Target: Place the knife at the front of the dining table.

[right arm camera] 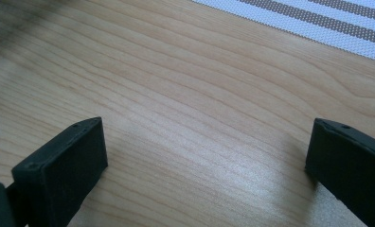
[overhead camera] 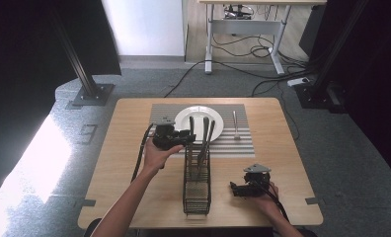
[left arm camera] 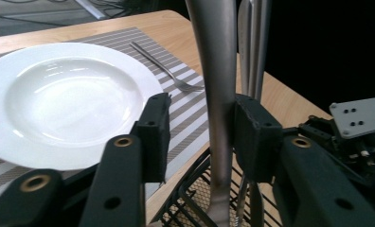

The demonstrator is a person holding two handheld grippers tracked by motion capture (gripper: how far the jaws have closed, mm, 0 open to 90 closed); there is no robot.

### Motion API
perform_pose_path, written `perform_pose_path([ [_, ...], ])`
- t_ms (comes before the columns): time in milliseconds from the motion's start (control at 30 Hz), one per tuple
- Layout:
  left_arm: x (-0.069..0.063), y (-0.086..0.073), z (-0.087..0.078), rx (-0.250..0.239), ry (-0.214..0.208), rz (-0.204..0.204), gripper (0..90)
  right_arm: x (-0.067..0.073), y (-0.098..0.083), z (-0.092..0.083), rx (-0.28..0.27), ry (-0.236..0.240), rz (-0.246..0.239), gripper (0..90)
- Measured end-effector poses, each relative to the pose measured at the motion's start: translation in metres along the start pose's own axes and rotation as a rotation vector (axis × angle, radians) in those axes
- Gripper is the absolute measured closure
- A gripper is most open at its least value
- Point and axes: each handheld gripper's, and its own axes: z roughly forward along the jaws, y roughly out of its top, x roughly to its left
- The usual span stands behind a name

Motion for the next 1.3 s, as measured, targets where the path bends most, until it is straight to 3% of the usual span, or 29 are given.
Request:
perform_pose_path([
  [233,0.003,-0.001,0.003,-0.007,-0.069,-0.006,73.3,0.0,0.0,0.0,-0.001,0.0,-0.001,0.0],
  [333,0.002,-0.001,0.003,-0.006,-0.071,0.0,76.9,0.0,0.0,0.0,0.0,0.0,0.0,0.0],
  [600,-0.002,-0.001,0.002,-0.012,-0.047,0.012,77.7,0.0,0.0,0.0,-0.002,0.0,-0.002,0.0],
  [733,-0.008,-0.002,-0.001,-0.041,-0.04,0.018,78.4,0.0,0.0,0.0,-0.001,0.0,0.0,0.1],
  [1000,-0.02,0.0,-0.011,-0.088,0.016,0.07,79.0,0.0,0.0,0.0,-0.001,0.001,0.002,0.1],
  [1300,-0.028,0.011,-0.026,-0.138,0.02,0.099,79.0,0.0,0.0,0.0,-0.001,0.001,-0.002,0.1],
])
